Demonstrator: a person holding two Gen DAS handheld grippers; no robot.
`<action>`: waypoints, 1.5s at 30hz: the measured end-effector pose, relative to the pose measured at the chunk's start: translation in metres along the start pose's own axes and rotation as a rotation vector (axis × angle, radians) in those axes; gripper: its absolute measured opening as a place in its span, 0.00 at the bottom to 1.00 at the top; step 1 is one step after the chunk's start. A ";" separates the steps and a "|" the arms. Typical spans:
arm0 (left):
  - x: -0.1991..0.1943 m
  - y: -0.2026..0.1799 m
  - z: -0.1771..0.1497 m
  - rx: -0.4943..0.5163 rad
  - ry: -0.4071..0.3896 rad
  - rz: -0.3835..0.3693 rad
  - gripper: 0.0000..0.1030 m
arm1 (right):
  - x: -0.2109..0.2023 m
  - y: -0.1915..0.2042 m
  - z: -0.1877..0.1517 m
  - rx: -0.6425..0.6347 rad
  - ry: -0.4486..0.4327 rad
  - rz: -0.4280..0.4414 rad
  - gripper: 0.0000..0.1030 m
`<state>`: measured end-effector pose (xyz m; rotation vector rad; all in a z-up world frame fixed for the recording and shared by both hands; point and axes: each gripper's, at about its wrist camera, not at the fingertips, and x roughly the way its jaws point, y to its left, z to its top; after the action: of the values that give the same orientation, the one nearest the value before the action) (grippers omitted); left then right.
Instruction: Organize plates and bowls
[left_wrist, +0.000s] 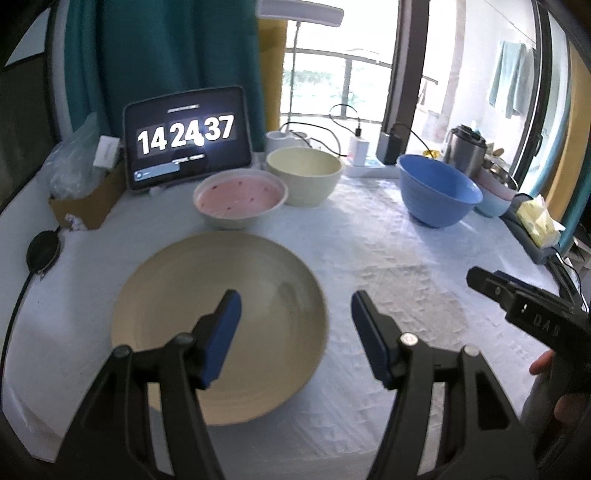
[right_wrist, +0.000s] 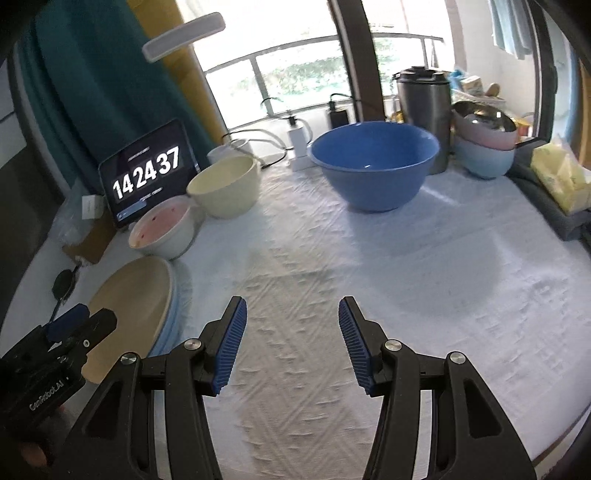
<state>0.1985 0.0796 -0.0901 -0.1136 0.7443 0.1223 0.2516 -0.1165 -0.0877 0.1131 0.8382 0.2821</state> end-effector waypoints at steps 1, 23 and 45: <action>0.001 -0.003 0.001 0.004 0.001 -0.002 0.62 | 0.000 -0.005 0.001 0.004 -0.003 -0.004 0.53; 0.039 -0.062 0.044 0.079 0.008 -0.045 0.62 | 0.007 -0.055 0.042 0.010 -0.041 -0.040 0.53; 0.108 -0.106 0.092 0.104 0.013 -0.124 0.62 | 0.050 -0.087 0.087 0.023 -0.043 -0.059 0.53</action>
<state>0.3550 -0.0035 -0.0899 -0.0608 0.7537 -0.0350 0.3659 -0.1845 -0.0833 0.1152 0.8010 0.2142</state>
